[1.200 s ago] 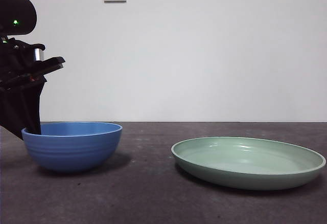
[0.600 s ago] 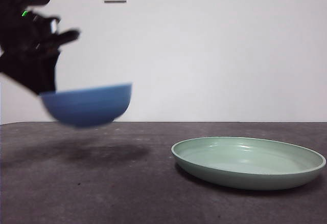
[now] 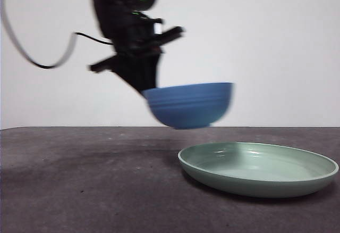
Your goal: Pick up the blue bowl, put it on the green plate, put it on desk
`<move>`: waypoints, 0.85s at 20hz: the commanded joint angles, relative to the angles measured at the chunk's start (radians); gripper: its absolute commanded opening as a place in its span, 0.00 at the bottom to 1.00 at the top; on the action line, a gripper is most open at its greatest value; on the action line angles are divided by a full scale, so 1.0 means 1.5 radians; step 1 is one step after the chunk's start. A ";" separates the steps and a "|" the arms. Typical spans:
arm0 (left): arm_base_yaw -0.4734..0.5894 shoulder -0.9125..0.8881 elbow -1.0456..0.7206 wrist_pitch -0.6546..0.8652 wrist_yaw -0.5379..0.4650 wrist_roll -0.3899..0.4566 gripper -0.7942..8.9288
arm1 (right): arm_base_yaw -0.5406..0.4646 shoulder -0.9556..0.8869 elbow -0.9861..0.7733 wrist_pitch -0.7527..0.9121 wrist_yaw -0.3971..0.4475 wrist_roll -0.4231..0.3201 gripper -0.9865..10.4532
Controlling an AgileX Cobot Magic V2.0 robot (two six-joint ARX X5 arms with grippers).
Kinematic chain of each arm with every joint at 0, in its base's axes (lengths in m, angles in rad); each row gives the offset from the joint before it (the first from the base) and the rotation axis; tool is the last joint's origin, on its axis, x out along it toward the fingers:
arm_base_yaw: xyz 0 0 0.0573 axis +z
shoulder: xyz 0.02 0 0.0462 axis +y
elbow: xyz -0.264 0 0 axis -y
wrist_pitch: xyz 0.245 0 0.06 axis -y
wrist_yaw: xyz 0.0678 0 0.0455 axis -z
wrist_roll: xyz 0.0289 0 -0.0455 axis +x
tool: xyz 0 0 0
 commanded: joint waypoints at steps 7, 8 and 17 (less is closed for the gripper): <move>-0.101 0.177 0.205 -0.070 -0.025 0.010 0.09 | 0.000 -0.030 0.011 0.003 0.049 -0.003 0.60; -0.107 0.184 0.205 -0.072 -0.034 0.015 0.09 | 0.000 -0.030 0.011 0.003 0.049 -0.003 0.60; -0.119 0.199 0.205 -0.077 -0.039 0.043 0.14 | 0.000 -0.030 0.011 0.003 0.049 -0.003 0.60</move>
